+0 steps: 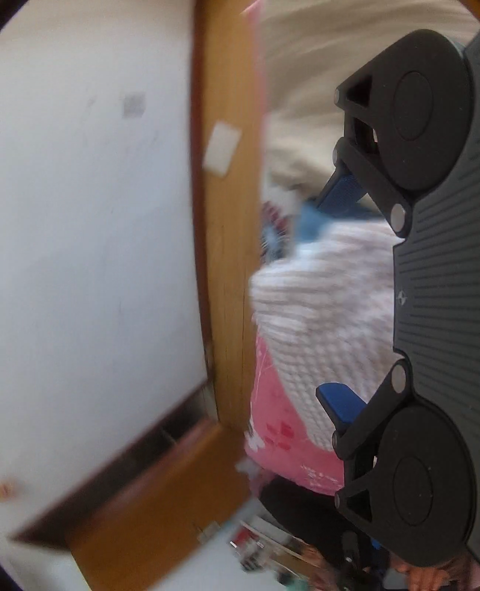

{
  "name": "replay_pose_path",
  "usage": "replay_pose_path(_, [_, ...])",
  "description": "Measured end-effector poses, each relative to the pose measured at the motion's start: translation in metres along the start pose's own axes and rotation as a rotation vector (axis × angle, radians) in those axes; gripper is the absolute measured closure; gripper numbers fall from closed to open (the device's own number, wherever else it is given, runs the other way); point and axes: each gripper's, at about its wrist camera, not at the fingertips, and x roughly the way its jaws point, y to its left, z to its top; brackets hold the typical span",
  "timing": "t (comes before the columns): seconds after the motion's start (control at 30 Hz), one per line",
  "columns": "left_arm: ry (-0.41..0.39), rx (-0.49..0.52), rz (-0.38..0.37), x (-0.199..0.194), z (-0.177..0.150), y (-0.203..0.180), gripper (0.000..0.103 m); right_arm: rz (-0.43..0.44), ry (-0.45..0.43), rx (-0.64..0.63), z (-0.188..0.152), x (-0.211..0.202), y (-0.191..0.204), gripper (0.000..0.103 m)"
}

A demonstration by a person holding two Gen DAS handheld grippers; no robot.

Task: Fold clothes
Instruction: 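Lower the houndstooth cardigan onto the stack with the right gripper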

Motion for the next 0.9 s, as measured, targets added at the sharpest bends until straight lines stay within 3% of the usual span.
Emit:
replay_pose_path(0.13, [0.003, -0.050, -0.012, 0.034, 0.004, 0.010, 0.000, 0.087, 0.078, -0.114, 0.017, 0.045, -0.014, 0.002])
replay_pose_path(0.33, [0.042, -0.157, -0.065, 0.059, 0.003, 0.029, 0.000, 0.225, 0.236, -0.107, 0.018, 0.080, -0.014, 0.002])
replay_pose_path(0.57, [0.059, -0.145, -0.128, 0.070, -0.004, 0.027, 0.000, 0.160, 0.233, -0.020, 0.006, 0.083, -0.018, 0.002])
replay_pose_path(0.9, [0.095, -0.141, -0.235, 0.111, 0.002, 0.027, 0.000, 0.216, 0.335, 0.148, -0.001, 0.118, -0.035, 0.002])
